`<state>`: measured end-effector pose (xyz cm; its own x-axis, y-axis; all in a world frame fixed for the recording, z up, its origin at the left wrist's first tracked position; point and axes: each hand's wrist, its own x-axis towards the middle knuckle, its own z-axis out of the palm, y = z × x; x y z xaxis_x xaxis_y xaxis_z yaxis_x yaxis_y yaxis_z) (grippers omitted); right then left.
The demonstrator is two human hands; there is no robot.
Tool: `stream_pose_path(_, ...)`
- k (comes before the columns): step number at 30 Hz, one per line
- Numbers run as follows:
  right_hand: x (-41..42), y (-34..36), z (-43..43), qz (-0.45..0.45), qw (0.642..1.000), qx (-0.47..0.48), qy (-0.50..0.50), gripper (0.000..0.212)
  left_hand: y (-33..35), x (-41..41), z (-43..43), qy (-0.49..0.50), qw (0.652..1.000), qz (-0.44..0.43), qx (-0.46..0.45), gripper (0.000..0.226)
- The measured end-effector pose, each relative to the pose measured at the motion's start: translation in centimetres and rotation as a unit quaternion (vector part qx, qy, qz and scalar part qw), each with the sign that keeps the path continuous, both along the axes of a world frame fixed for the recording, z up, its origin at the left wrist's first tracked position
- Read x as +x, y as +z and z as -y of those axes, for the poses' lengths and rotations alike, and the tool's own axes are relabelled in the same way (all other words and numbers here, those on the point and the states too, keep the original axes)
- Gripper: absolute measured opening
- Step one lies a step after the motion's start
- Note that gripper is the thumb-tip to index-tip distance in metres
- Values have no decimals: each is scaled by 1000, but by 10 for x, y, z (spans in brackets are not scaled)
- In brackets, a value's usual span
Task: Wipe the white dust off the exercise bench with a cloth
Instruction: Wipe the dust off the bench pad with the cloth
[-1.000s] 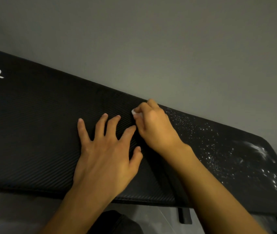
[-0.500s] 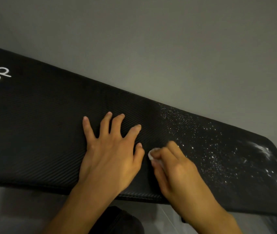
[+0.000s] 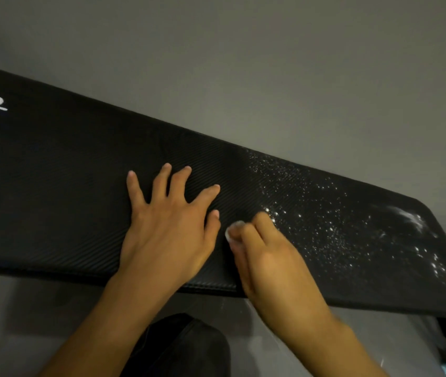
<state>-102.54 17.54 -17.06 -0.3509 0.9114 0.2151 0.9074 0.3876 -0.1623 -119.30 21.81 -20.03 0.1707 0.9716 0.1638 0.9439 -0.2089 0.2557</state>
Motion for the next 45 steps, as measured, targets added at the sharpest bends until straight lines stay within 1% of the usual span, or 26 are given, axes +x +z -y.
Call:
stream_pose_path(2, -5, -2, -6, -4, 1000, 4, -16, 23, 0, -1, 1, -4, 1000, 1, -1, 60)
stream_pose_path(5, -7, 0, 21, -19, 998, -47, 30, 20, 1, -2, 1, -7, 1000, 2, -4, 59)
stream_pose_path(7, 3, 2, 39, -39, 996, -61, 51, 21, 0, -2, 1, -9, 1000, -1, -6, 58)
stream_pose_path(10, 23, 3, 30, -44, 998, -30, 22, 21, 0, -2, 1, -11, 1000, 0, -8, 57)
stream_pose_path(12, 31, 1, 10, -46, 999, 2, -25, 25, 1, -2, 1, -14, 1000, 2, -10, 57)
stream_pose_path(14, 28, 0, -3, -39, 997, 15, -60, 27, 2, -3, 1, -18, 1000, 5, -15, 58)
stream_pose_path(16, 22, -2, 3, -22, 998, 16, -49, 28, 4, -3, 1, -24, 999, -1, -22, 61)
stream_pose_path(18, 20, -1, 21, -40, 999, -15, -16, 25, 6, -2, 2, -31, 999, -10, -30, 60)
stream_pose_path(20, 26, 3, 32, -56, 998, -34, 2, 23, 10, -1, 3, -36, 999, -7, -38, 53)
stream_pose_path(24, 40, 1, 2, -37, 998, 8, -45, 30, 21, 16, 5, -47, 997, -9, -61, 47)
stream_pose_path(26, 39, 0, -14, -45, 997, 14, -63, 25, 24, 34, 6, -57, 996, -21, -63, 49)
stream_pose_path(29, 37, 1, -5, -47, 998, 0, -35, 15, 21, 52, 3, -65, 995, -21, -72, 53)
stream_pose_path(31, 41, 4, 18, -58, 998, -26, -6, 13, 17, 54, 1, -62, 996, -17, -68, 54)
stream_pose_path(33, 45, 5, 29, -60, 998, -30, -1, 15, 13, 54, 3, -60, 996, -22, -54, 56)
stream_pose_path(36, 47, -1, 2, -51, 997, 18, -48, 21, 8, 53, 4, -63, 997, -16, -43, 55)
stream_pose_path(39, 42, -3, -31, -52, 993, 34, -101, 19, 7, 51, 4, -58, 998, -2, -33, 56)
stream_pose_path(41, 41, -3, -28, -47, 995, 30, -77, 16, 6, 51, 4, -58, 998, -2, -35, 61)
stream_pose_path(44, 45, 3, 2, -77, 997, -21, -10, 16, 5, 50, 4, -59, 998, 8, -34, 58)
stream_pose_path(45, 49, 6, 6, -83, 996, -28, -5, 18, 5, 51, 4, -58, 998, 14, -28, 57)
